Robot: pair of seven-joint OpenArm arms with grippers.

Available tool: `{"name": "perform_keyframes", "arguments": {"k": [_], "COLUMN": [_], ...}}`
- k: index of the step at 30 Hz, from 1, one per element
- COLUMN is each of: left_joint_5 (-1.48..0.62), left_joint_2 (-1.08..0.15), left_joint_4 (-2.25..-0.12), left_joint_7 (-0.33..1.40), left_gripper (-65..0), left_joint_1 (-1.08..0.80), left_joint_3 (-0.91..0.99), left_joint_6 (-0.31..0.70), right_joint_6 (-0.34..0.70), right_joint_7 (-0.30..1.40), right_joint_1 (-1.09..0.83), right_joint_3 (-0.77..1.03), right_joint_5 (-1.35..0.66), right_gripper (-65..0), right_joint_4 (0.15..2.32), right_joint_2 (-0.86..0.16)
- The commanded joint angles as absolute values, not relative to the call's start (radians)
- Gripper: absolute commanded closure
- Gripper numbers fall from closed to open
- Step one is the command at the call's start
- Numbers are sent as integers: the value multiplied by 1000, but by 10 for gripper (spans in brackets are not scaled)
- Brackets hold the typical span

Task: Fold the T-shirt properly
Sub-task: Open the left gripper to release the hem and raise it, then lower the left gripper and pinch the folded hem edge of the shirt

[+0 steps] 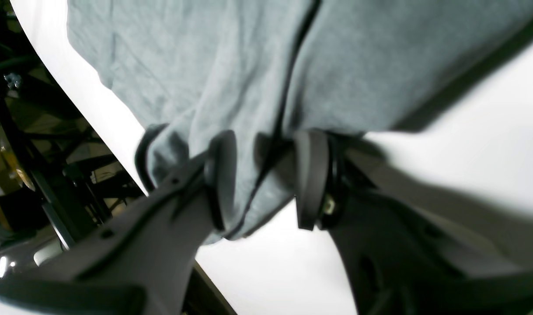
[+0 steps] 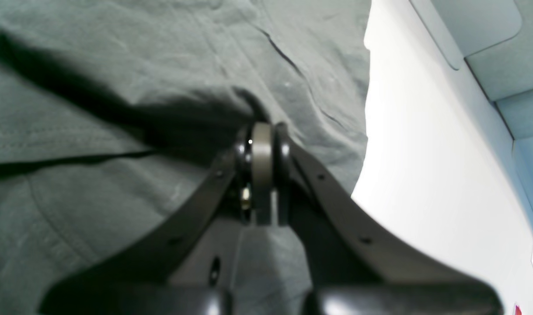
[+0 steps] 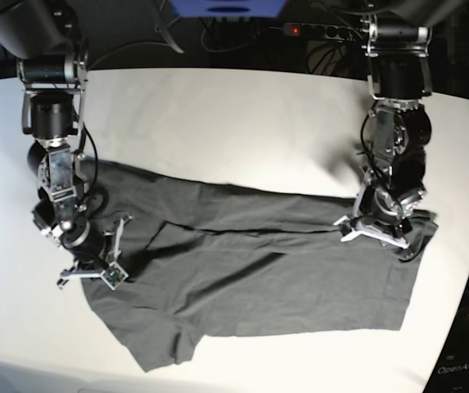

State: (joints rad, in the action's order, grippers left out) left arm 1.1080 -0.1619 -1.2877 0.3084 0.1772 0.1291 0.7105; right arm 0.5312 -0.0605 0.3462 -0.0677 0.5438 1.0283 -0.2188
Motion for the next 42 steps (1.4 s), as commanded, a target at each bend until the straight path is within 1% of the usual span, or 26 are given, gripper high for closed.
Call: {"name": "perform_keyframes", "arguments": {"k": [1,16,19,23,24,25,36,38,42], "left_joint_5": [1113,1109,1109,1112,1112,1112,1107,1107,1106], "left_joint_2": [-165,-168,-168,-168,-168,-168,-160,-160,-157], "left_joint_4": [-1302,-1300,-1299,-1264,-1248,-1233,-1216,-1219,-1222], "left_joint_7": [306,305,305,309,311,311,303,302,302], "left_gripper": [-214,-211,-161,-49,-27,-19,-24,-25,-25], "left_joint_1": [202,245,246,255,268,274,306,308,311], "left_joint_3": [133,136,136,136,136,136,186,186,180], "left_joint_6": [698,698,698,698,698,698,694,645,621], "right_joint_6": [521,521,521,521,521,521,521,521,521], "right_joint_7": [-82,-82,-82,-82,-82,-82,-82,-82,-82], "right_joint_1": [377,375,375,374,374,374,372,372,371], "right_joint_3": [-65,-65,-65,-65,-65,-65,-65,-65,-65], "right_joint_5": [533,533,533,533,533,533,533,533,533], "right_gripper": [-3,-3,-3,-3,-3,-3,-3,-3,-3], "right_joint_4": [1046,1046,1046,1046,1046,1046,1046,1046,1046], "right_joint_2": [-231,-232,-232,-232,-232,-232,-232,-231,-229]}}
